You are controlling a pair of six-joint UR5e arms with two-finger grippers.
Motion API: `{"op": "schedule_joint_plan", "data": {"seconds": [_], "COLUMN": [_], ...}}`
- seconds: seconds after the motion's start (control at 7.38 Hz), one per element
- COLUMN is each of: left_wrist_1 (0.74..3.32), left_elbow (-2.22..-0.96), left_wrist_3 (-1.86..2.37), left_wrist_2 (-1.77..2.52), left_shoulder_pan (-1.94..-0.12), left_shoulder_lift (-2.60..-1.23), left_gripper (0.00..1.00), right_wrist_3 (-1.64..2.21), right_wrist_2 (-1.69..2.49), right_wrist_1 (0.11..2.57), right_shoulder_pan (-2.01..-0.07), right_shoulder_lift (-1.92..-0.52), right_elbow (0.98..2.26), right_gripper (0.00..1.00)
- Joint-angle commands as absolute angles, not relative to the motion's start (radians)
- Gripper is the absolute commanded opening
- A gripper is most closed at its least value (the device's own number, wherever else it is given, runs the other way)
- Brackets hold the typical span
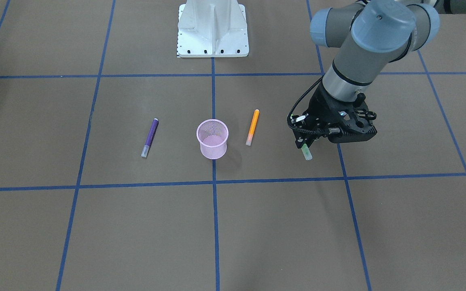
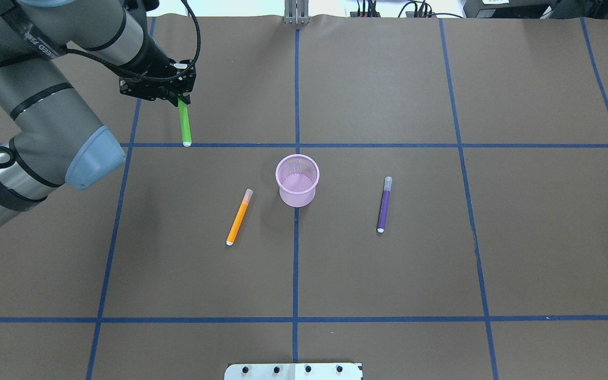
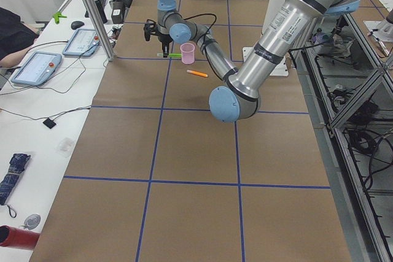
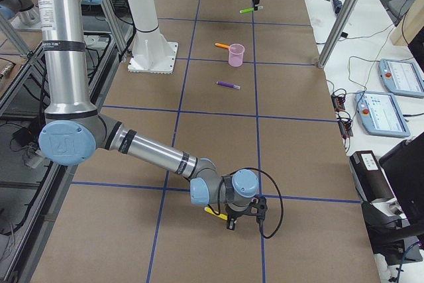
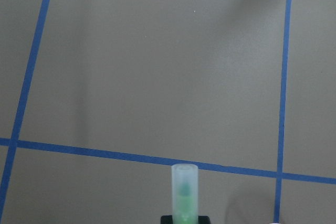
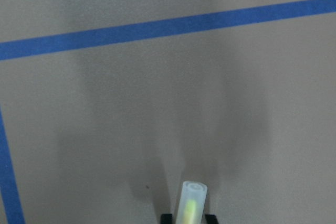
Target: Collect pens into pen holder
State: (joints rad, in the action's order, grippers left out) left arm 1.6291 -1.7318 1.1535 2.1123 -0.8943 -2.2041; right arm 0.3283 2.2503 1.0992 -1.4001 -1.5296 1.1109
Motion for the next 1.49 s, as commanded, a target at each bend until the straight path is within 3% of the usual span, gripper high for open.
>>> {"op": "schedule_joint_plan", "data": {"seconds": [0.0,1.35], "left_wrist_1": [1.629,1.629], "left_elbow": [-1.732,-1.735], "left_wrist_3": [1.154,1.154], "left_wrist_2": [2.112,2.112], "left_shoulder_pan": [-0.894,-0.894], "left_shoulder_lift": [-2.203,-2.201], "left_gripper": [0.0,0.0], "right_wrist_3": [0.328,0.327], "right_wrist_2": [2.253,2.249], "right_wrist_1": [1.091,1.092], "right_shoulder_pan": [-1.401,-1.397], "right_shoulder_lift": [-1.532,-1.537], "right_elbow": [1.111,1.1], "right_gripper": [0.44,0.48]}}
